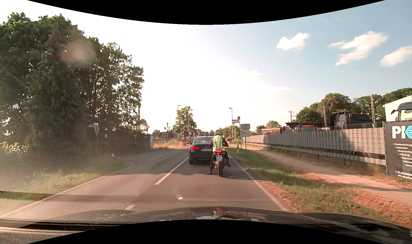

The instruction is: Follow the waypoints while adhering to traffic rules and regulations

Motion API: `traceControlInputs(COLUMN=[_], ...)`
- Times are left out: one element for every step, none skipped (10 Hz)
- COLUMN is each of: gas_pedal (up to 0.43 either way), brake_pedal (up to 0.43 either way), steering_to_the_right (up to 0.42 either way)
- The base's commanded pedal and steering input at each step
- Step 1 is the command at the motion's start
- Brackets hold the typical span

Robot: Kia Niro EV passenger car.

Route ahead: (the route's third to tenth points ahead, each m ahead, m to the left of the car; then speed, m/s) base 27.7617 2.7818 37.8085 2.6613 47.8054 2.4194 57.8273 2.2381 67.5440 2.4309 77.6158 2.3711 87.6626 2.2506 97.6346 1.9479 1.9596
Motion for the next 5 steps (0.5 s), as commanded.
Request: traceControlInputs(gas_pedal=[0.000, 0.000, 0.000, 0.000, 0.000], brake_pedal=[0.152, 0.152, 0.152, 0.159, 0.159], steering_to_the_right=[-0.004, -0.004, -0.004, -0.004, -0.004])
